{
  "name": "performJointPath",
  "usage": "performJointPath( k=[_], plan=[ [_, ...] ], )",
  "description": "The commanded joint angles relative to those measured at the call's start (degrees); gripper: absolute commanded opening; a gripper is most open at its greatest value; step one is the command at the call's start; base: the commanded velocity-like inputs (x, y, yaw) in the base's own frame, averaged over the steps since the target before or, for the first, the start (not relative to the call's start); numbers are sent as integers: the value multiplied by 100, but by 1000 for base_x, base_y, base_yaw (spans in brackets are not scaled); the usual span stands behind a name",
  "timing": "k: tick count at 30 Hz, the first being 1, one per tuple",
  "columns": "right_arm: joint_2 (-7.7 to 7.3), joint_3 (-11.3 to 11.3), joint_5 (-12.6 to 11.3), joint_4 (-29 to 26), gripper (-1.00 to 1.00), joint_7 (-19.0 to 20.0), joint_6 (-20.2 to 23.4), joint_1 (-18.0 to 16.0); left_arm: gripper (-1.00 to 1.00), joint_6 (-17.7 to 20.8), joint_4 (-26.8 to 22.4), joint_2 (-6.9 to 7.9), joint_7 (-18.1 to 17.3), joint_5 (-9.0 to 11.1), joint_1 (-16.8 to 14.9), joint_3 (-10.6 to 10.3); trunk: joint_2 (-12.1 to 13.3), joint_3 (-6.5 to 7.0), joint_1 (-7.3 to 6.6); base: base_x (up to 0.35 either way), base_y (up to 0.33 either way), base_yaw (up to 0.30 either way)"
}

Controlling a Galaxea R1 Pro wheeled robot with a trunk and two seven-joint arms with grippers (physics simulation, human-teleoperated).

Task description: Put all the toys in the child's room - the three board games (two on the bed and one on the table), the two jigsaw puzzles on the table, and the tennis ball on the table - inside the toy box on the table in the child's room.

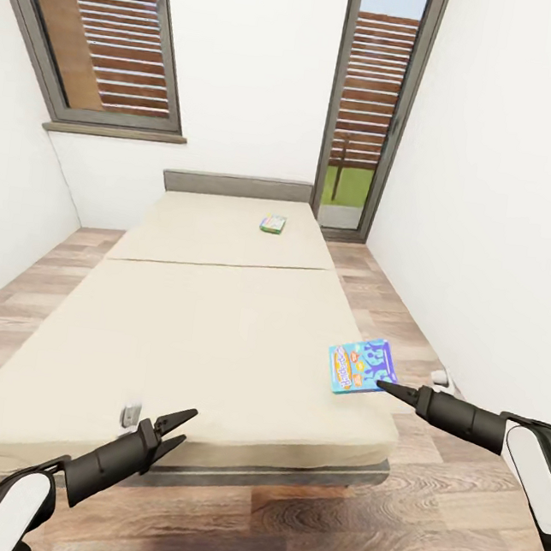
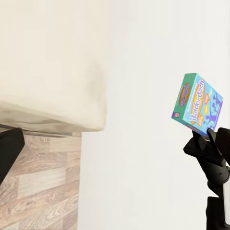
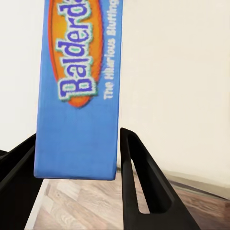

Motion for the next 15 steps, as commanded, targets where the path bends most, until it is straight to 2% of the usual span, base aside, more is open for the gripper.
performJointPath(
  k=[1, 15],
  plan=[
    [0, -6, 19, -1, -100, 37, 25, -3, 100, 26, 1, 0, -38, -36, -4, 9, 40, 23, -23, 0, 0, 113],
    [10, 14, 20, -1, -100, 21, 25, -2, 100, 17, 1, -9, -29, -270, -4, 11, 601, 390, -331, 0, 0, 120]
  ],
)
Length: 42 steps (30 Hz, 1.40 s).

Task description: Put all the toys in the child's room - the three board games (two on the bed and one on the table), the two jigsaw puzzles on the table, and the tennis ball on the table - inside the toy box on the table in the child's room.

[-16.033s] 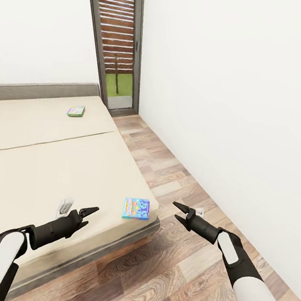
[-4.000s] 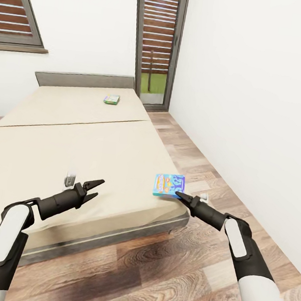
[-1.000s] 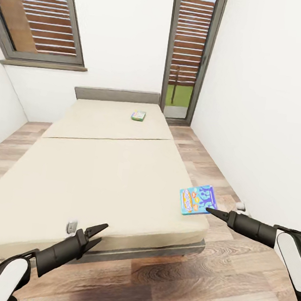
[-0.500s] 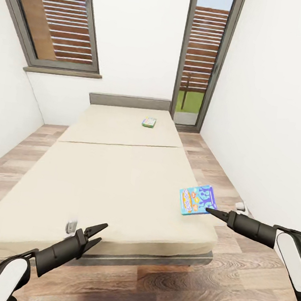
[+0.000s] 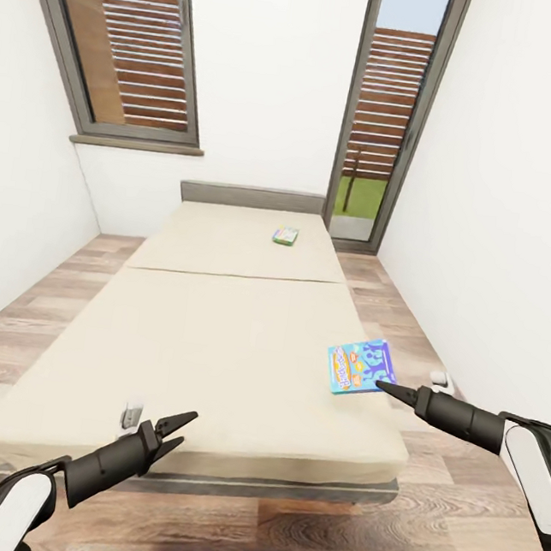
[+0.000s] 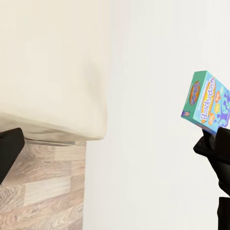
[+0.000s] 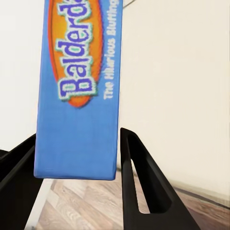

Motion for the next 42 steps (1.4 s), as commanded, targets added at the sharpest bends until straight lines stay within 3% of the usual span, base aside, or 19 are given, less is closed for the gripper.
performJointPath(
  k=[1, 11, 15, 20, 27, 32, 42],
  plan=[
    [0, -7, 26, -1, -100, 36, 23, -2, 100, 26, 2, -2, -38, -43, -5, 6, 40, 21, -23, 0, 0, 186],
    [39, 115, 31, -1, -100, -35, 23, -2, 100, 25, 2, -4, -34, -80, -5, 4, 441, 263, -243, 0, 0, 220],
    [125, 182, 37, -1, -100, -238, 23, -2, 100, 25, 2, -4, -32, -85, -5, 4, 601, 356, -331, 0, 0, 248],
    [355, 238, 40, -1, -100, -702, 23, -2, 100, 25, 2, -4, -28, -93, -5, -3, 802, 471, -441, 0, 0, 253],
    [500, 369, 42, -1, -100, -953, 23, -2, 100, 25, 6, -11, -21, -105, -5, -13, 1082, 630, -594, 0, 0, 257],
    [522, 443, 43, -1, -100, -993, 23, -2, 100, 23, 13, -14, -15, -112, -8, -19, 1283, 744, -704, 0, 0, 259],
    [532, 475, 42, -1, -100, -1016, 23, -3, 100, 24, 40, -54, -14, -436, -23, -22, 1684, 971, -924, 0, 0, 259]
  ],
)
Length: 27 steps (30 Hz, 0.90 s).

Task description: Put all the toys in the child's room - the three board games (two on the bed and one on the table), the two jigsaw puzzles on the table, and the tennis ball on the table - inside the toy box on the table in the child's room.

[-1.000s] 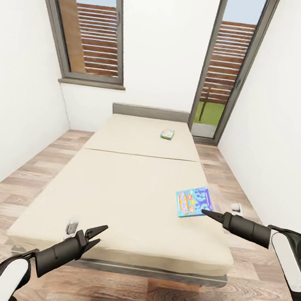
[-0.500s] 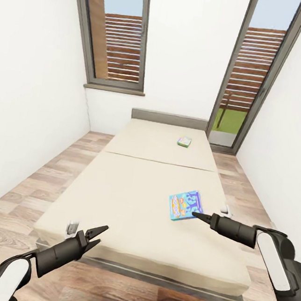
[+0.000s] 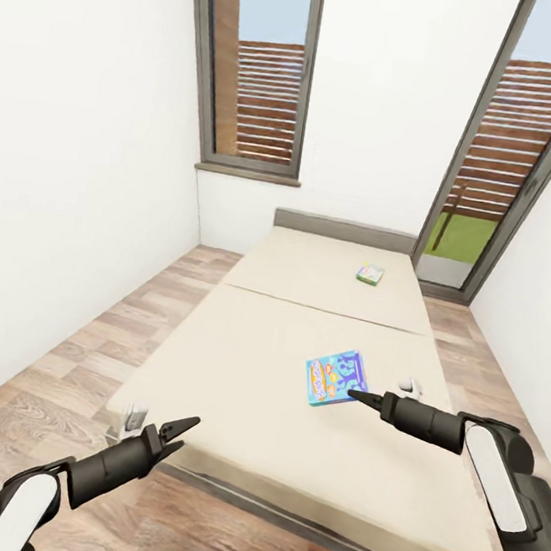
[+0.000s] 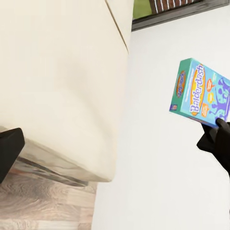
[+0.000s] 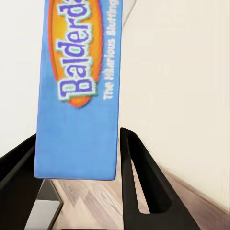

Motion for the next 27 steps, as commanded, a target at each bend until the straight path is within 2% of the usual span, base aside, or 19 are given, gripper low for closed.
performJointPath(
  k=[1, 10, 27],
  plan=[
    [1, -8, 8, -3, -100, 48, 30, -2, 100, 27, 3, -4, -40, -57, -7, 6, 39, 19, -23, 0, 0, 259],
    [-2, -5, 5, -10, -100, 46, 30, -3, 100, 27, 7, -11, -38, -123, -12, 9, 400, 225, -221, 0, 0, 252],
    [-4, -12, 2, -120, -100, 46, 30, -2, 100, 27, 11, -13, -38, -149, -20, 5, 1082, 663, -594, 0, 0, 163]
  ],
)
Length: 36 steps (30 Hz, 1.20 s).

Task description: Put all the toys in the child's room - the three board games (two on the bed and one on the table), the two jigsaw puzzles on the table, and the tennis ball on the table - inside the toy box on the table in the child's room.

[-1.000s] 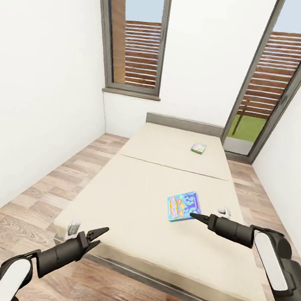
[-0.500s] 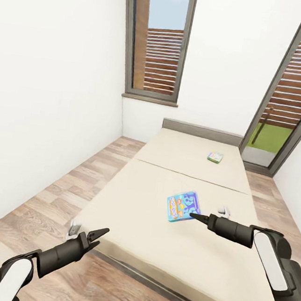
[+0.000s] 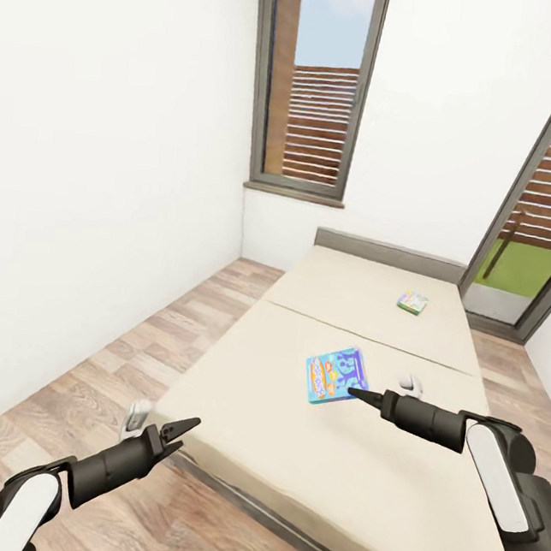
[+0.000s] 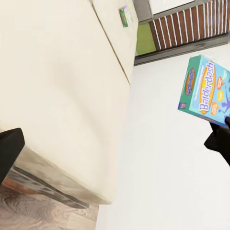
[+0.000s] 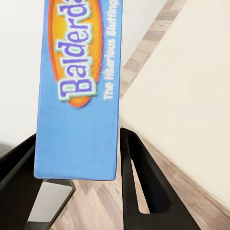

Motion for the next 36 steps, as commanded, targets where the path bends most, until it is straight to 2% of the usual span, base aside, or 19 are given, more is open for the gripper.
performJointPath(
  k=[1, 36],
  plan=[
    [0, -9, 10, -6, -100, 49, 30, -3, 100, 27, 2, -1, -39, -35, -6, 7, 39, 21, -23, 0, 0, 162],
    [-42, -15, 8, -255, -100, 75, 30, 48, 100, 18, 56, -2, -38, -37, -17, -2, 1442, 919, -792, 0, 0, 185]
  ],
)
